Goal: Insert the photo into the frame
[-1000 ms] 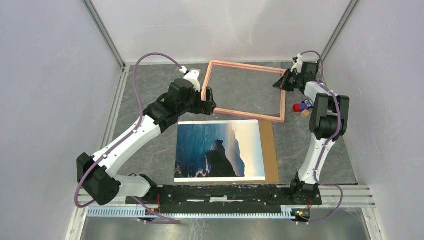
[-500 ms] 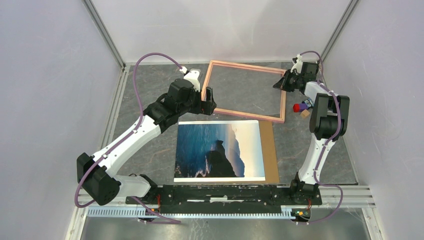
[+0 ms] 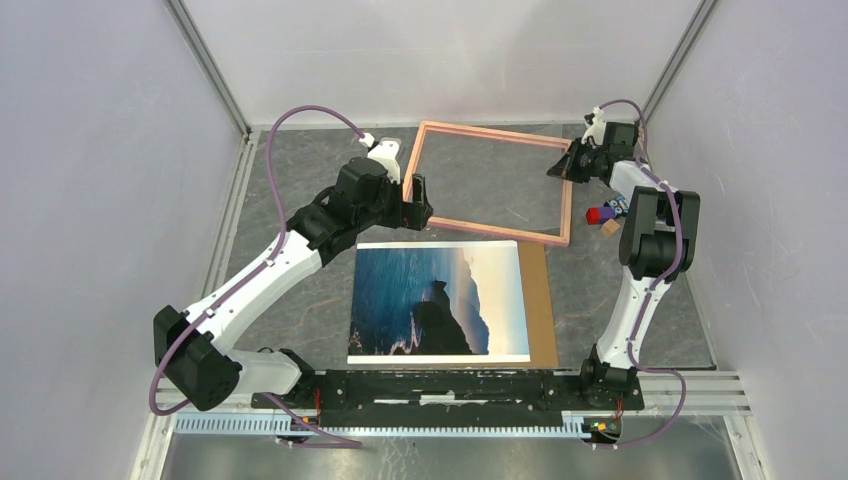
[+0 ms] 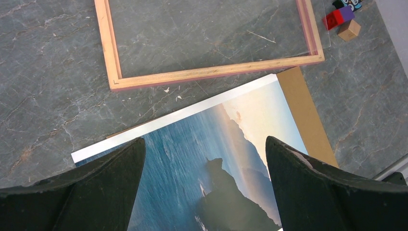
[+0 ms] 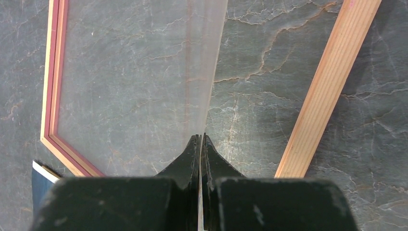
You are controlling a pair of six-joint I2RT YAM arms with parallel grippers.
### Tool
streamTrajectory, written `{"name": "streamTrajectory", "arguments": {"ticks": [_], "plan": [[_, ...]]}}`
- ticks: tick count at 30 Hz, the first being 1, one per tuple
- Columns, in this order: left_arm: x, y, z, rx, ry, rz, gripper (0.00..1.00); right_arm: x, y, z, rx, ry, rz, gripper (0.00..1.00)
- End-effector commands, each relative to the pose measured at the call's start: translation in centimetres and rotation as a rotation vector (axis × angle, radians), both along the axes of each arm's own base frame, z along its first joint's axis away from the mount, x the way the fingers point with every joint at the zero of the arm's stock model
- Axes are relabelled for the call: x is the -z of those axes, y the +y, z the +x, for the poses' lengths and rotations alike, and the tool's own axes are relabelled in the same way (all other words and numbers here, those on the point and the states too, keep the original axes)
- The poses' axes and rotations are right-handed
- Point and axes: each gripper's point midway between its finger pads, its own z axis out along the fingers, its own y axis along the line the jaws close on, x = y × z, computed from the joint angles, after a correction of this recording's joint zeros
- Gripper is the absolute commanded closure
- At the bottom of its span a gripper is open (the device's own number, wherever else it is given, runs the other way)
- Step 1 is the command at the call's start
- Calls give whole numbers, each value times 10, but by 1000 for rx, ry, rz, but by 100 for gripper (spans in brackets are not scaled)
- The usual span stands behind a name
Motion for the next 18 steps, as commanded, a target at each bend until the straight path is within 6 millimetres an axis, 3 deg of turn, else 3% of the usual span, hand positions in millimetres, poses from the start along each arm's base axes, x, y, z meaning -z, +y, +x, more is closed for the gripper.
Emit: {"name": "streamTrajectory", "arguments": {"ticks": [1,18], "plan": [[-9,-4,1,33,-43,-3,0,-11,-4,7,-20,-36,-28,100],[-7,-5,1,35,-36,-3,0,-7,3,8,-58,-55,-12,100]]}}
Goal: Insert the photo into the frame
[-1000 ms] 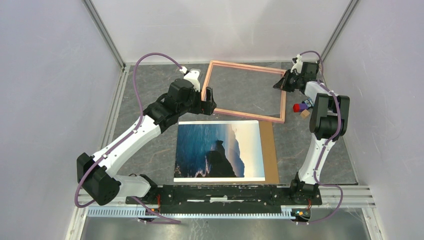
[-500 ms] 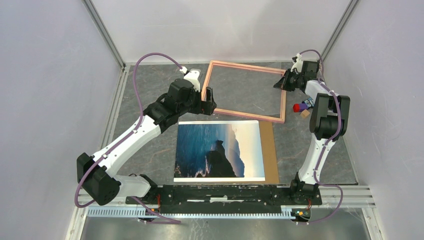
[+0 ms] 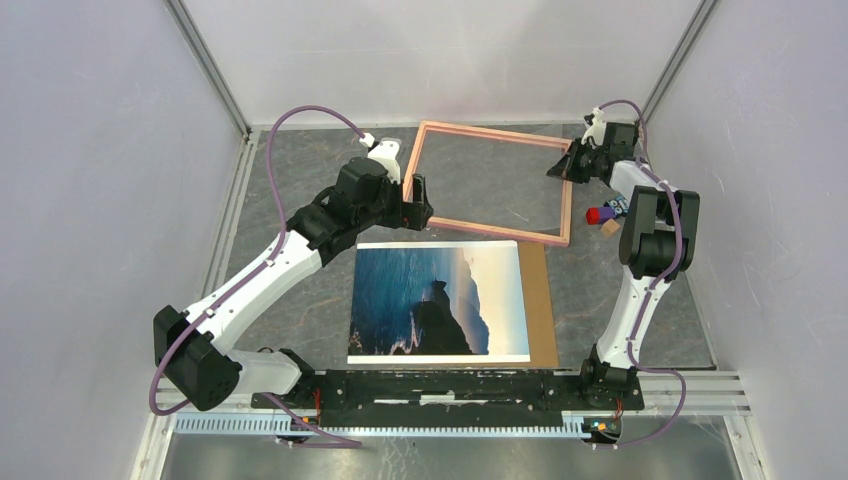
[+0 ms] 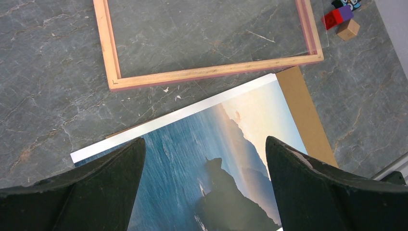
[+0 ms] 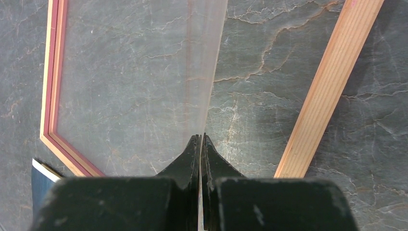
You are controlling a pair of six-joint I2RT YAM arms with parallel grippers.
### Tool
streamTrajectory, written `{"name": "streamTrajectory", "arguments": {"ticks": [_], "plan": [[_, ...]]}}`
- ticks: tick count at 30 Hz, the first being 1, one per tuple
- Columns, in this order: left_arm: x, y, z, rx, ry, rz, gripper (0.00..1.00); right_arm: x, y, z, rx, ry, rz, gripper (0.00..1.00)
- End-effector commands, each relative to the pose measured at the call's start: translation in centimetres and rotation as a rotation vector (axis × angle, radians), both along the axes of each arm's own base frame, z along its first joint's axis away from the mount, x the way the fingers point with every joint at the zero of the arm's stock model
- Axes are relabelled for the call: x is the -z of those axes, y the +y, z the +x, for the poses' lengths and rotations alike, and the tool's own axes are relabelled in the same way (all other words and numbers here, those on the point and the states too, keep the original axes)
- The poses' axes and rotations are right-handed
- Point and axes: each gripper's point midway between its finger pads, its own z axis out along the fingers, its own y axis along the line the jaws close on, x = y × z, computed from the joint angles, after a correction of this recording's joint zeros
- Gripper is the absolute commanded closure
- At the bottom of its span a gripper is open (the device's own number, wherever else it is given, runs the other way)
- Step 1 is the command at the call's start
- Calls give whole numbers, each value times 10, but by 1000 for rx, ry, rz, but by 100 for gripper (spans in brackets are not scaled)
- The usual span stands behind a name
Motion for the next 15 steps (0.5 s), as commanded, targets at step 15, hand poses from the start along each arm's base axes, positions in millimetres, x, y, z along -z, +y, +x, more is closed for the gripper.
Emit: {"name": "streamTrajectory", "arguments": {"ticks": [15], "plan": [[-6,-6,1,39,-33,-5,0,-16,-4,8,-27,-91,-61,70]]}}
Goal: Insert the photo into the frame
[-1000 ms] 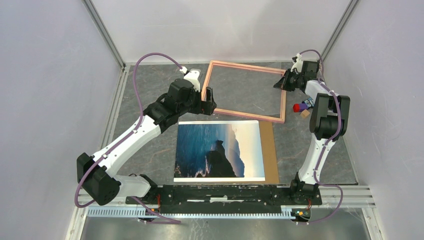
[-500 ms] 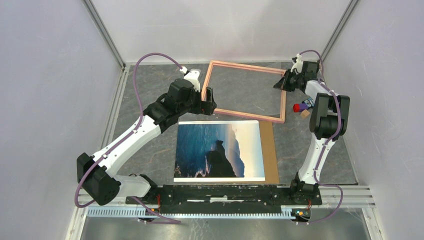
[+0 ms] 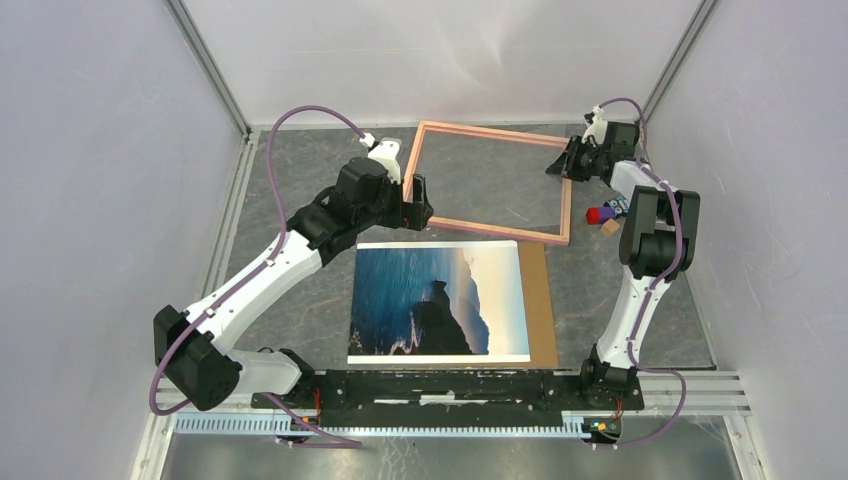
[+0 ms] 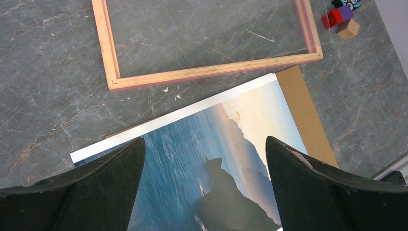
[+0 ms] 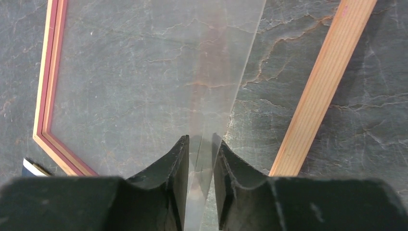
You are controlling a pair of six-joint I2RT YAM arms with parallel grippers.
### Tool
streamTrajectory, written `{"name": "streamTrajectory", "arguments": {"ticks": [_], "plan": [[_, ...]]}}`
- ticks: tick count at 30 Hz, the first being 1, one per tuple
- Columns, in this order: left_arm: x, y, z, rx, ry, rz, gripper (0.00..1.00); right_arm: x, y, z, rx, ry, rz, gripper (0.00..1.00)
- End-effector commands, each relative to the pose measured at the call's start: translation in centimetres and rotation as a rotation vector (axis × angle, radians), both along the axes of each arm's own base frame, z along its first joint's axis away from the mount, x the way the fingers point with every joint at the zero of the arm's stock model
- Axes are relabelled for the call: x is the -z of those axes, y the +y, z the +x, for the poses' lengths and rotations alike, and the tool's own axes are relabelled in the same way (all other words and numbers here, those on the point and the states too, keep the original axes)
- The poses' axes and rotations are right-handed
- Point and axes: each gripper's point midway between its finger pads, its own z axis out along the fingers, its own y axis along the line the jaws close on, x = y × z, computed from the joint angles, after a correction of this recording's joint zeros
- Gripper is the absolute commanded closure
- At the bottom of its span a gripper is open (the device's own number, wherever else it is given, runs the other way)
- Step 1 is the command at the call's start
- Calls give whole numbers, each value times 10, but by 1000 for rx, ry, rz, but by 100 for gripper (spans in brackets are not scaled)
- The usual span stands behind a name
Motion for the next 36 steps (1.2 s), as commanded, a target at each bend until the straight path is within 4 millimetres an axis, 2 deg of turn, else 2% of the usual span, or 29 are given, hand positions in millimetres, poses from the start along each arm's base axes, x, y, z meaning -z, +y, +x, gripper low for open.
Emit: {"name": "streamTrajectory", "arguments": {"ticks": [1,7,11,15,18,22,29,36], "plan": [[-6,-6,1,37,-34,-4,0,-15,-5,3,0,-53,-61,66],[-8,-7,0,39,-35,-9,0,-19,-17,1,41,-49,-137,43],[-9,-6,0,41,-38,-10,0,-23,-33,-5,89,-24,-225,28],[-9,-6,0,40,-37,-9,0,-30,-55,-15,170,2,-342,24],[-7,-7,0,44,-33,-10,0,-26,-60,-20,191,28,-373,26],[-5,-8,1,45,-26,-7,0,-7,-56,-20,181,65,-386,35],[-5,-8,0,46,-25,-8,0,13,-59,-22,177,121,-424,67],[-5,-9,-1,50,-25,-11,0,29,-57,-30,163,160,-460,68]]}}
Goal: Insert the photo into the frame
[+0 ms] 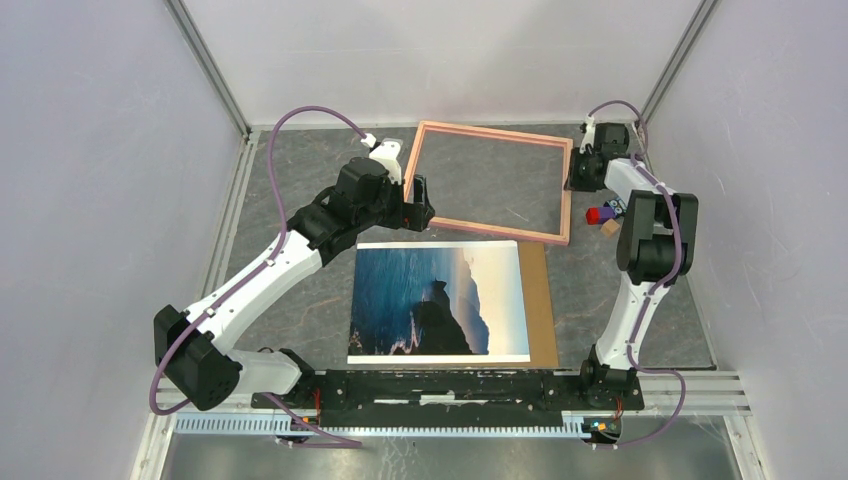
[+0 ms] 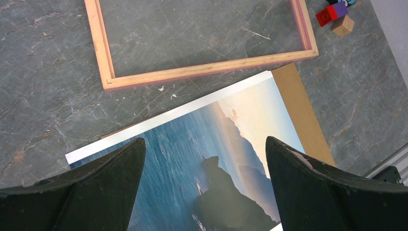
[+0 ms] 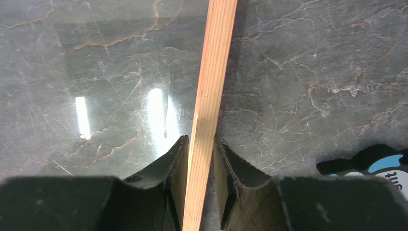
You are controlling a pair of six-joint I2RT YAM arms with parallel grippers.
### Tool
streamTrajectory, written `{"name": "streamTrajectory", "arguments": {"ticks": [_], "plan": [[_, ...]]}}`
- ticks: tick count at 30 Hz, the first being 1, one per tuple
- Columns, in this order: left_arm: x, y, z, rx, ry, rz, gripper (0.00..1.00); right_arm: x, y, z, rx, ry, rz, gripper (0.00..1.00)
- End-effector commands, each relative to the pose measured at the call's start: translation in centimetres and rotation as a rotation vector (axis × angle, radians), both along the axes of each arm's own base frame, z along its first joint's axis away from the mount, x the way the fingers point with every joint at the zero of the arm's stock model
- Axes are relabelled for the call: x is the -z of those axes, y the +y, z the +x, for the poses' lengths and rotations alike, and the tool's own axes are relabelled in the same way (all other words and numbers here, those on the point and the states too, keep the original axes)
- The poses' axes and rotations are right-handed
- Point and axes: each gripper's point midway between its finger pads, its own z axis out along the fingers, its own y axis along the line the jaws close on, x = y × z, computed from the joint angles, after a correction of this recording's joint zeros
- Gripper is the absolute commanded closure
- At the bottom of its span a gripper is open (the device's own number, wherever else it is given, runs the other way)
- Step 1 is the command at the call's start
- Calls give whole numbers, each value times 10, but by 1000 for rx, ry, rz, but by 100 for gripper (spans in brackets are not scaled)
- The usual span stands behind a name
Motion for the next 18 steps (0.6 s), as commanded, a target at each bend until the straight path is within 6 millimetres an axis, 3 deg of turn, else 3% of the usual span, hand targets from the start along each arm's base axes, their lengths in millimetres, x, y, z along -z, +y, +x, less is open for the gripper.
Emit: {"name": "streamTrajectory", "arguments": {"ticks": [1,11,18], "plan": [[-6,-5,2,30,-33,-3,0,5,-3,-1,-5,12,-53,68],[-4,-9,0,43,-19,-10,0,19,-7,-12,-11,74,-104,63],[-6,-9,-1,46,-22,-15,0,11,-16,-10,-1,74,-151,72]]}}
